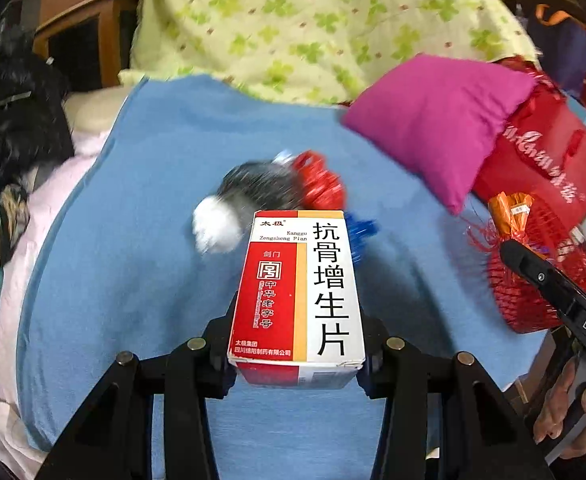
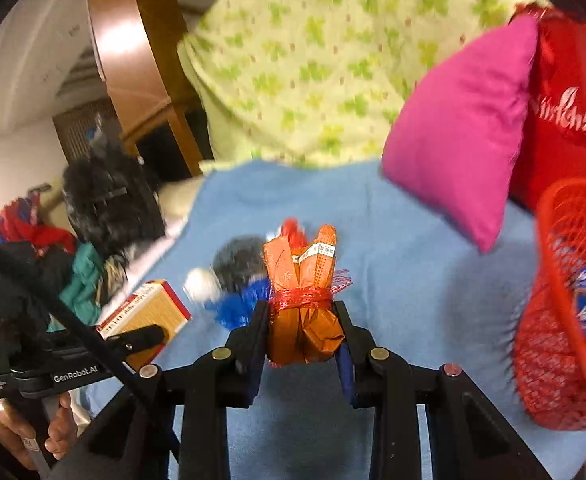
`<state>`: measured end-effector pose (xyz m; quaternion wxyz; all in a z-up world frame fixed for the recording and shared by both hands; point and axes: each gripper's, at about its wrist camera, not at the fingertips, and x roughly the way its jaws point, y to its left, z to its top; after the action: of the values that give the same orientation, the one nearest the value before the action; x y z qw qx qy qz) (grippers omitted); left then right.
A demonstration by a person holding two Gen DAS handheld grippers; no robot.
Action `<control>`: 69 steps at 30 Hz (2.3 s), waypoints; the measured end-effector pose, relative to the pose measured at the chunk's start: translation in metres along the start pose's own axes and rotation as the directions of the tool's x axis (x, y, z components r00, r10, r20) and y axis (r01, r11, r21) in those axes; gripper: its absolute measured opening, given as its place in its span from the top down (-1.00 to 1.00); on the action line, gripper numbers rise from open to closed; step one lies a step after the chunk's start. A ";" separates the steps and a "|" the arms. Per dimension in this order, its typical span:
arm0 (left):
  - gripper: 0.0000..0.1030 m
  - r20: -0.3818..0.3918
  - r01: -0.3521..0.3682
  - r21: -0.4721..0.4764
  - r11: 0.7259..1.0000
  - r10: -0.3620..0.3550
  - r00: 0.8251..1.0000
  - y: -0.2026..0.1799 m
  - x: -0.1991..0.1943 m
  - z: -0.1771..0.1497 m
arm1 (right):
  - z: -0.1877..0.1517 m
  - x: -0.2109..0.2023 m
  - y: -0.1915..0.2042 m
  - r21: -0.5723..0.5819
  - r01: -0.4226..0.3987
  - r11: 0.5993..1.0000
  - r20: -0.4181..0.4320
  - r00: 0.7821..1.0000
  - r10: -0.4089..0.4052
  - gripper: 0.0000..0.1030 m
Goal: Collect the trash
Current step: 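Carry the medicine box and orange bag over the red basket and release both, then lower the right tool onto the blue plastic bag and close it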
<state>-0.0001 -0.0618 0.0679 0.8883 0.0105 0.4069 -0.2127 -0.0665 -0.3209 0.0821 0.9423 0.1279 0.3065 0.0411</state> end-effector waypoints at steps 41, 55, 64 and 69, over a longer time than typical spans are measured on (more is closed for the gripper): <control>0.06 0.130 0.142 0.390 0.910 -0.207 0.970 -0.263 -0.029 0.049 | -0.004 -0.160 -0.172 0.358 0.076 0.930 0.297 0.936 -0.191 0.37; -0.25 -0.021 0.303 0.394 0.868 -0.321 0.947 -0.301 0.020 0.045 | -0.018 -0.165 -0.221 0.561 0.011 0.828 0.272 0.942 -0.197 0.26; -0.32 0.040 0.260 0.354 0.899 -0.292 0.956 -0.254 0.007 0.041 | -0.005 -0.161 -0.194 0.484 0.007 0.875 0.313 0.933 -0.180 0.26; -0.32 0.050 0.182 0.279 0.943 -0.203 0.978 -0.194 0.004 0.026 | 0.006 -0.150 -0.151 0.357 0.000 0.934 0.340 0.931 -0.130 0.26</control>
<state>-0.0541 -0.2442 0.1120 0.8685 0.0849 0.3376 -0.3528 -0.1843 -0.4914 0.1319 0.9451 0.2889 0.1361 -0.0699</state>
